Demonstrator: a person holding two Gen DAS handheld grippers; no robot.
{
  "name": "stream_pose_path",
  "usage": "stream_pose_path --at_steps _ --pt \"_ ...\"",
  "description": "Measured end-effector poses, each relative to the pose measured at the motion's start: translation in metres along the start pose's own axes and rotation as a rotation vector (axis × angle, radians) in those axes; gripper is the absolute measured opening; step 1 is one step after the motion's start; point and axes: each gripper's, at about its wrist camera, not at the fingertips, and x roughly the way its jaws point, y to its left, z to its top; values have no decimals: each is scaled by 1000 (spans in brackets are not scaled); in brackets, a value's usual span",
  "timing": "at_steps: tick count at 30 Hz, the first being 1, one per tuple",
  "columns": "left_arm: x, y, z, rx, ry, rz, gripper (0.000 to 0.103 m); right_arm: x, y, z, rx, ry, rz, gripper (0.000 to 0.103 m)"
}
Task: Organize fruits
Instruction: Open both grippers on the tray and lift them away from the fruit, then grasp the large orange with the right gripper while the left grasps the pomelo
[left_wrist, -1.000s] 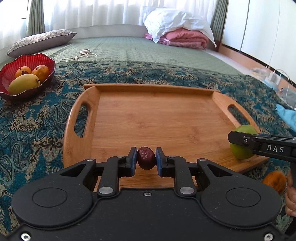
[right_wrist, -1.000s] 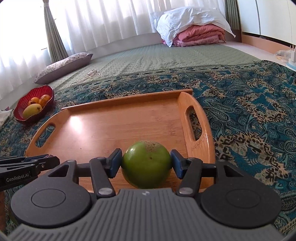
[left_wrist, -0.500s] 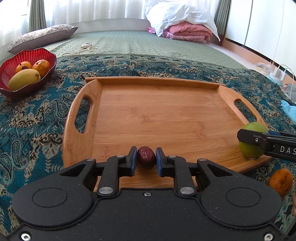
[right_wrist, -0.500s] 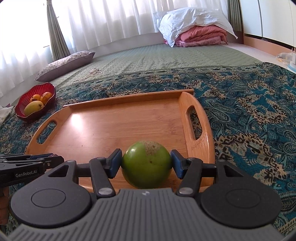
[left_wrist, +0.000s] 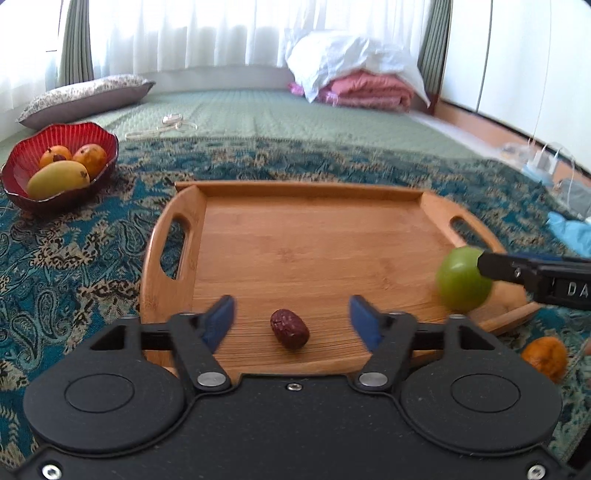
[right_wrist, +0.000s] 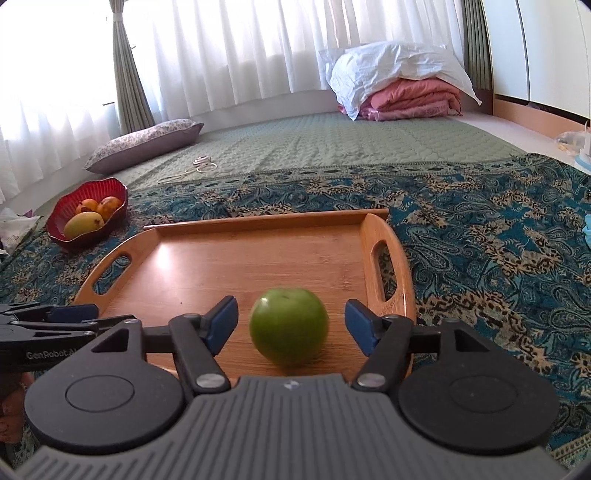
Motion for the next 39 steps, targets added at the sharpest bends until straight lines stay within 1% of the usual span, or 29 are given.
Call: stream_pose_path --at_steps 1,4,6,10,14,17,22,26,29,36,39 --pt "-5 0 -2 -3 -17 -5 79 -4 0 -2 -6 -8 5 82" --pt "-19 -2 -9 11 -55 3 85 -16 1 -10 -31 -41 22 87" --pt "-28 -4 -15 24 -76 14 88 -24 1 -16 -45 -65 25 90" --pt "-44 -5 -29 23 -107 9 93 -35 3 -31 -59 -92 24 91" --pt "-55 -5 -42 7 -126 1 95 -42 5 -47 -88 -112 -2 92" --pt "-62 -4 -51 -8 -134 -4 95 -46 8 -58 -110 -128 -38 93" --pt "-70 -4 -65 -13 -148 -9 96 -48 7 -72 -115 -137 -62 98" --pt "-73 -4 -76 -7 -153 4 97 -47 8 -83 -128 -140 -85 102" --pt "-72 -3 -82 -7 -156 6 99 -45 6 -88 -114 -133 -86 103" --pt "-68 5 -97 -44 -158 23 100 -35 -3 -98 -55 -107 -97 103" --pt "-67 8 -100 -60 -169 18 101 -32 -5 -101 -42 -103 -97 103"
